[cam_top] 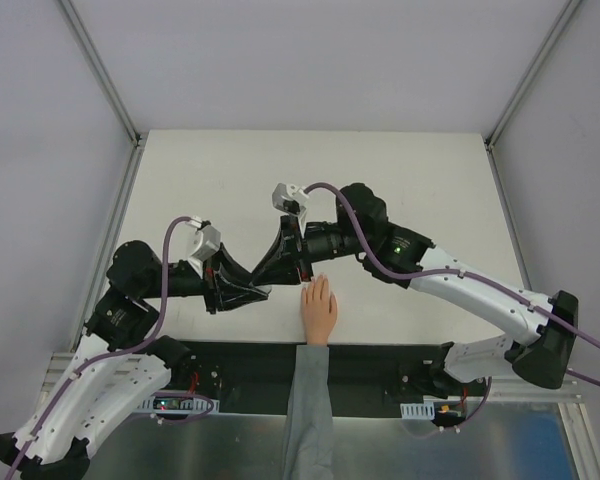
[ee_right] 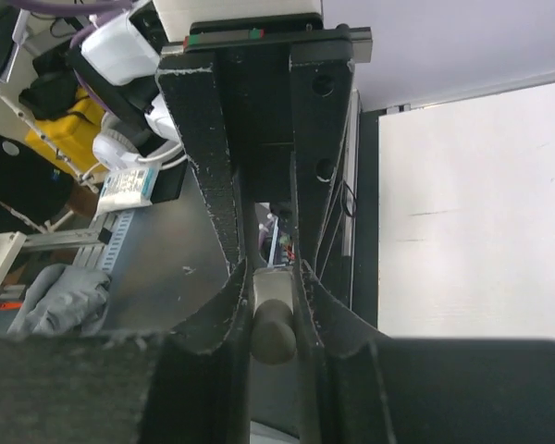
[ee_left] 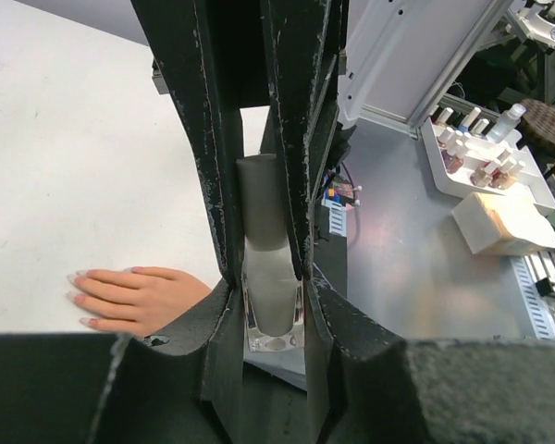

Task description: Paint the nails

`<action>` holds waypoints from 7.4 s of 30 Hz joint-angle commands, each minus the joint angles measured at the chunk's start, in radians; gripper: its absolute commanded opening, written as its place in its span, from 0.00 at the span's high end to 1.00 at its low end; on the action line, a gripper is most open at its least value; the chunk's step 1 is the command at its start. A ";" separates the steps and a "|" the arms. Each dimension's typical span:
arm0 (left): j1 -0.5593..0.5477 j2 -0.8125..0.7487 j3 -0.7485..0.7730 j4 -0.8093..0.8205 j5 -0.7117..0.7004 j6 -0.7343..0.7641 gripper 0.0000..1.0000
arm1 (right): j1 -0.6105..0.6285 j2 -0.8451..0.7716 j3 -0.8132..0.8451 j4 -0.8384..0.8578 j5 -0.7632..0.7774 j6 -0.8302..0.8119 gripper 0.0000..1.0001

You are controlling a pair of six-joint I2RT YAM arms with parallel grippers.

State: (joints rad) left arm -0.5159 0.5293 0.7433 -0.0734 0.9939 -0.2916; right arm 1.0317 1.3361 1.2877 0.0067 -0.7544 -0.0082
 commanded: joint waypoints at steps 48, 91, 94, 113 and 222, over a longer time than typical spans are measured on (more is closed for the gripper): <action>-0.016 -0.170 -0.070 0.115 -0.142 0.012 1.00 | 0.053 -0.011 0.065 0.032 0.048 0.086 0.56; -0.016 -0.104 -0.105 0.187 0.117 -0.052 1.00 | 0.036 -0.017 -0.027 0.179 -0.185 0.077 1.00; -0.016 -0.126 -0.114 0.173 -0.010 -0.031 1.00 | 0.030 -0.034 -0.038 0.179 -0.083 0.108 1.00; -0.016 -0.204 -0.099 0.017 -0.495 0.109 1.00 | 0.169 0.026 0.226 -0.326 0.748 0.237 0.41; -0.016 -0.218 -0.097 -0.012 -0.558 0.120 1.00 | 0.133 0.144 0.271 -0.203 0.704 0.323 0.75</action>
State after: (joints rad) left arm -0.5247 0.3103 0.6514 -0.1394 0.4583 -0.1776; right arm 1.1515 1.4719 1.4933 -0.2028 -0.0952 0.2855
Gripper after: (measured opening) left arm 0.230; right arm 0.391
